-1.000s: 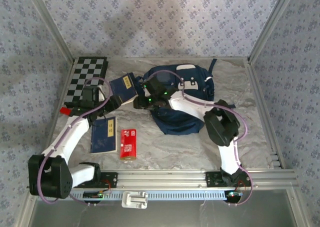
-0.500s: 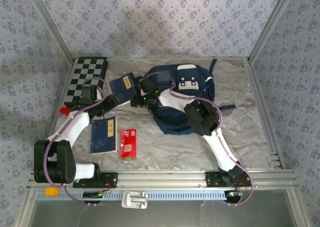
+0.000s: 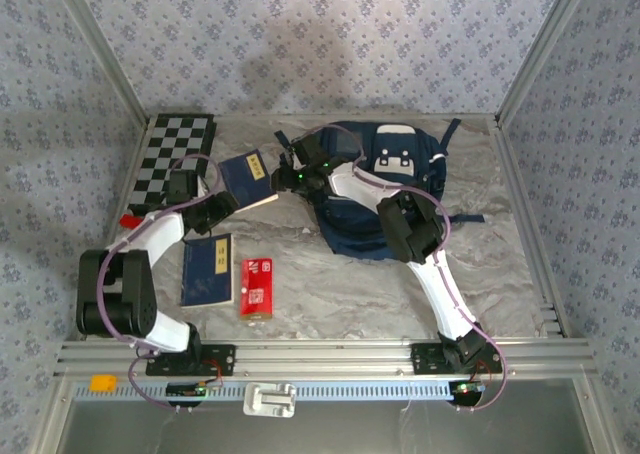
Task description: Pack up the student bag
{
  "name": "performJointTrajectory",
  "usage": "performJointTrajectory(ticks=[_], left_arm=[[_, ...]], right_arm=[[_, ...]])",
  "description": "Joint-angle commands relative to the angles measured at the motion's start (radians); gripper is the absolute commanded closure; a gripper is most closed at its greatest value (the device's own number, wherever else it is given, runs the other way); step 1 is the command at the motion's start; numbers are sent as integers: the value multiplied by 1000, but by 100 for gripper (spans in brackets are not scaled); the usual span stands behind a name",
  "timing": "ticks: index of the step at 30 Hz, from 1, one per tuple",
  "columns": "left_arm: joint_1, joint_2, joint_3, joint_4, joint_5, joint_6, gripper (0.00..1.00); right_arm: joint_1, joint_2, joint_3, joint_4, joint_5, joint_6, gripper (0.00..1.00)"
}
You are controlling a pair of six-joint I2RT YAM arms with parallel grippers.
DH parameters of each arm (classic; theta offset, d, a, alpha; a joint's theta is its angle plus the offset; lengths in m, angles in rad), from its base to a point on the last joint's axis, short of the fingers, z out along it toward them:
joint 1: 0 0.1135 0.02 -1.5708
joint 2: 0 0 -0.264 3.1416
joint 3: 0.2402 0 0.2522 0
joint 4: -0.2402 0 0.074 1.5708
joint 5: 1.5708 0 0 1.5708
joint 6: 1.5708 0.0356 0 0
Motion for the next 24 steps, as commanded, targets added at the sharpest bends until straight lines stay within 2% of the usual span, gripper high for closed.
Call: performJointTrajectory(ticks=[1, 14, 17, 20, 24], left_arm=[[7, 49, 79, 46, 29, -12, 31], [8, 266, 203, 106, 50, -17, 38], [8, 309, 225, 113, 62, -20, 45], [7, 346, 244, 109, 78, -22, 47], [4, 356, 233, 121, 116, -28, 55]], right_arm=[[15, 31, 54, -52, 5, -12, 36], [19, 173, 254, -124, -65, -28, 36], [18, 195, 286, -129, -100, -37, 37], [20, 205, 299, -122, -121, -43, 38], [20, 220, 315, -130, -146, -40, 43]])
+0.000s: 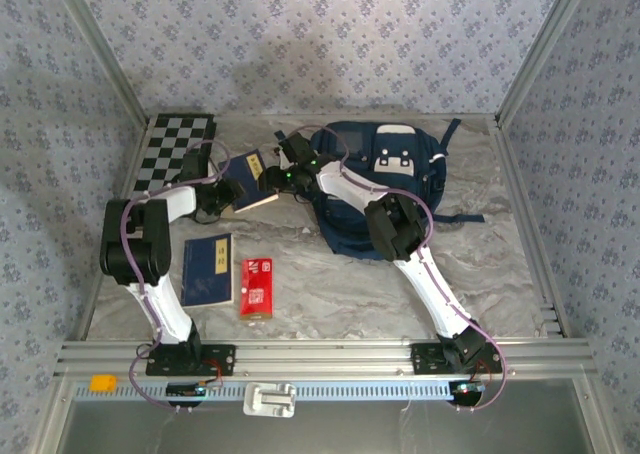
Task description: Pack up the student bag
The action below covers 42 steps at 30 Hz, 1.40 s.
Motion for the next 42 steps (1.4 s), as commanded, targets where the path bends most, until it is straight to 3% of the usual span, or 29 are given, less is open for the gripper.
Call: performJointTrajectory(ticks=[1, 12, 17, 21, 30, 38, 42], left_arm=[[2, 1, 5, 17, 47, -8, 55], [-38, -85, -60, -68, 19, 18, 63], [-36, -162, -110, -124, -60, 58, 62], [-34, -168, -116, -128, -40, 92, 61], [-55, -137, -102, -96, 48, 102, 58], [-67, -166, -110, -130, 6, 100, 56], [-78, -178, -130, -116, 32, 89, 55]], right_arm=[[6, 39, 35, -31, -48, -19, 45], [38, -39, -59, -51, -67, -45, 67], [59, -186, -301, -10, -25, -10, 70], [92, -328, -519, 77, 7, 65, 71], [162, -548, -767, 180, 91, 187, 53], [166, -632, -761, 54, 171, 141, 43], [132, -556, -724, 0, 119, 156, 41]])
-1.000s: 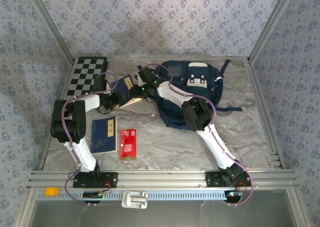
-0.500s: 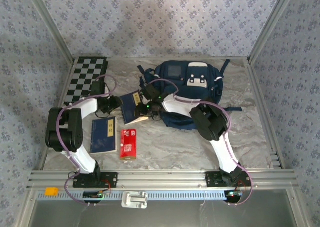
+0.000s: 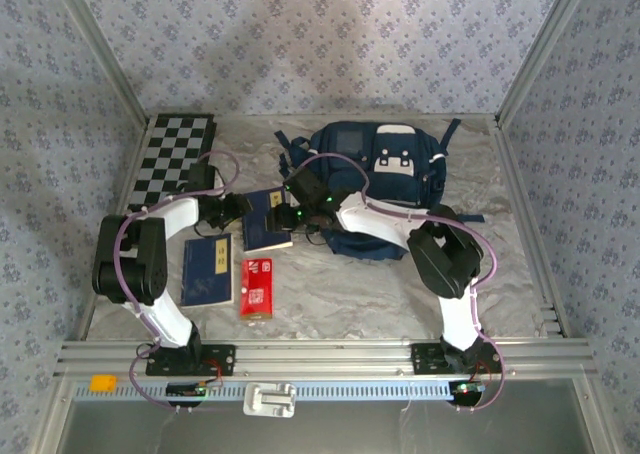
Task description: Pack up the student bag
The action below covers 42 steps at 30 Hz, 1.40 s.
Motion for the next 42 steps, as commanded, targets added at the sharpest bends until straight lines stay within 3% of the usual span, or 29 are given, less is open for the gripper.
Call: performJointTrajectory(ticks=[1, 17, 30, 42], left_arm=[[-19, -23, -6, -19, 14, 14, 55], [-68, 22, -31, -33, 4, 18, 56], [-69, 34, -73, 9, -28, -16, 55], [-72, 28, -89, 23, -25, -23, 55]], right_arm=[[-29, 60, 42, -85, -3, 0, 41], [-55, 307, 293, -147, -65, -21, 40], [-48, 235, 348, -177, -96, -52, 41], [-48, 198, 333, -172, -125, -66, 64]])
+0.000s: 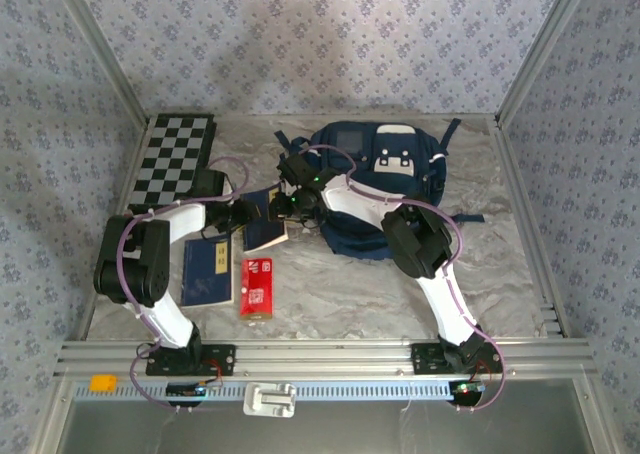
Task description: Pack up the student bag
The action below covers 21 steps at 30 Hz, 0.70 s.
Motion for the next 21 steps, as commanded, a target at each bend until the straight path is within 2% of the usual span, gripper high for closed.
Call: performJointTrajectory(ticks=[1, 4, 14, 19, 21], left_arm=[[-11, 31, -39, -29, -27, -11, 55], [-13, 26, -42, -27, -25, -12, 55], [-12, 19, -44, -21, -14, -18, 55], [-10, -1, -7, -58, -13, -4, 53], [2, -27, 8, -77, -12, -3, 50]], right_arm=[[9, -51, 19, 18, -61, -13, 67], [4, -48, 15, 25, -73, -10, 75], [-5, -56, -17, 52, -77, 5, 92], [-10, -90, -32, 76, -81, 8, 100], [-9, -116, -41, 88, -81, 12, 100]])
